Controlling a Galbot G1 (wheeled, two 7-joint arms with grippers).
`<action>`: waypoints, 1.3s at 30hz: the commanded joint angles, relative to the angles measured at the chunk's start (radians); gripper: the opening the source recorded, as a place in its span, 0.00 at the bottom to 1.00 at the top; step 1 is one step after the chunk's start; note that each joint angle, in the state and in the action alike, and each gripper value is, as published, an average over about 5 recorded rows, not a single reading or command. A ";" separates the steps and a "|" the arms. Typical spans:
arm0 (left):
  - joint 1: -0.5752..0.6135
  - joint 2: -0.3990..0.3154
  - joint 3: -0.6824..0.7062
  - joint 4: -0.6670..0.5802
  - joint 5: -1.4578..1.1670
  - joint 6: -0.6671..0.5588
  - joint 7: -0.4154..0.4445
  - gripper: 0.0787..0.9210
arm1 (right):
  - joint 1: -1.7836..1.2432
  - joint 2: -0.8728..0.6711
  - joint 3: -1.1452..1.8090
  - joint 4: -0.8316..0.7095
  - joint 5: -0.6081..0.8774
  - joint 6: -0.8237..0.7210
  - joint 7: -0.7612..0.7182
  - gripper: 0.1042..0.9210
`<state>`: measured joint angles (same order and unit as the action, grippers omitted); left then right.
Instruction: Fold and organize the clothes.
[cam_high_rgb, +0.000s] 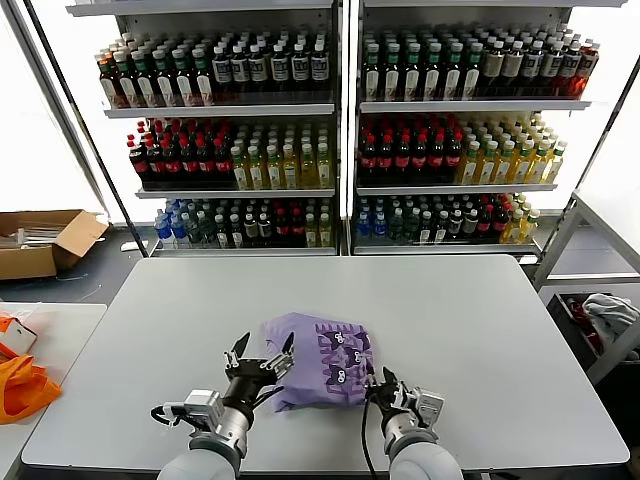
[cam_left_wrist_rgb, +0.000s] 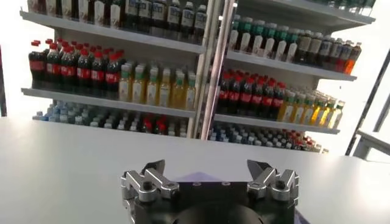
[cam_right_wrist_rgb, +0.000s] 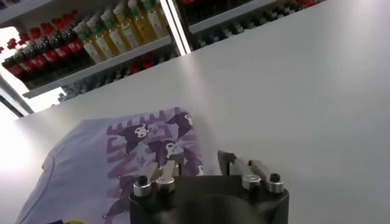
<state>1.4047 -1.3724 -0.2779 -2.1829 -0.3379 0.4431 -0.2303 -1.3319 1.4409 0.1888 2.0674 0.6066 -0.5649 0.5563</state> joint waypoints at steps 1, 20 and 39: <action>0.014 0.014 -0.027 -0.015 0.017 0.011 -0.002 0.88 | 0.039 0.007 -0.033 -0.038 0.010 -0.013 0.016 0.37; 0.011 0.012 -0.026 -0.006 0.014 0.009 0.003 0.88 | 0.056 0.003 -0.037 -0.071 0.001 -0.013 -0.013 0.33; 0.001 0.008 -0.035 0.008 0.010 0.005 0.004 0.88 | -0.002 -0.237 0.260 -0.061 -0.003 -0.014 -0.089 0.02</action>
<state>1.4136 -1.3574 -0.3218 -2.1857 -0.3294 0.4495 -0.2278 -1.3090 1.3540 0.2433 2.0222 0.6070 -0.5788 0.5117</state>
